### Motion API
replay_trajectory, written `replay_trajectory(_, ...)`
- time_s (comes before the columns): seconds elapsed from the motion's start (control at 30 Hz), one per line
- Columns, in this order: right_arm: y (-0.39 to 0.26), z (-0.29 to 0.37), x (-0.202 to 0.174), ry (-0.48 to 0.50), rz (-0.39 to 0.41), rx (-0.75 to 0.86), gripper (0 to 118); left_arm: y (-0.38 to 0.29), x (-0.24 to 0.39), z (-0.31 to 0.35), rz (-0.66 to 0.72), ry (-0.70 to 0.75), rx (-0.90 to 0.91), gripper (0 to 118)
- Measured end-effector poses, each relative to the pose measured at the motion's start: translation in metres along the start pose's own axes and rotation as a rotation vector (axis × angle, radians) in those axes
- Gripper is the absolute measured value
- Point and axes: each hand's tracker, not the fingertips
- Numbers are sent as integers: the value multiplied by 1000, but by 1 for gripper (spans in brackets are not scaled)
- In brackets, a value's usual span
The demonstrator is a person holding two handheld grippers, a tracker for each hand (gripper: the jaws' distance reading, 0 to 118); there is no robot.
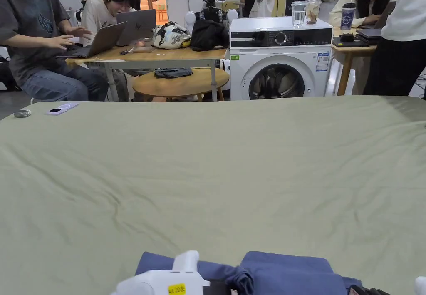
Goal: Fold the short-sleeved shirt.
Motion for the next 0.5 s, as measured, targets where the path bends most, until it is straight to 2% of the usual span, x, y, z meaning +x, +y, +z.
replay_trajectory(0.13, 0, 1, -2, -8, 33, -3, 0, 9, 11, 42, -2, -38, 55, 0)
replay_trajectory(0.17, 1, 0, -3, -9, 39, -7, 0, 12, 9, 61, -14, -31, 127, 7)
replay_trajectory(0.23, 2, -2, -2, -7, 47, -5, 0, 18, -5, 100, -9, -41, 233, 53)
replay_trajectory(0.27, 2, -3, -2, -4, 51, -1, 0, 21, -15, 123, 20, -43, 272, 62)
replay_trajectory(0.33, 4, -6, -3, 7, 49, -2, 0, 23, -37, 157, 73, -22, 313, 63)
replay_trajectory(0.4, 5, -13, -4, 8, 46, -5, 0, 22, -60, 181, 113, 59, 341, 64)
replay_trajectory(0.5, 5, -19, -5, 23, 38, -11, 0, 18, -87, 181, 162, 130, 318, 64)
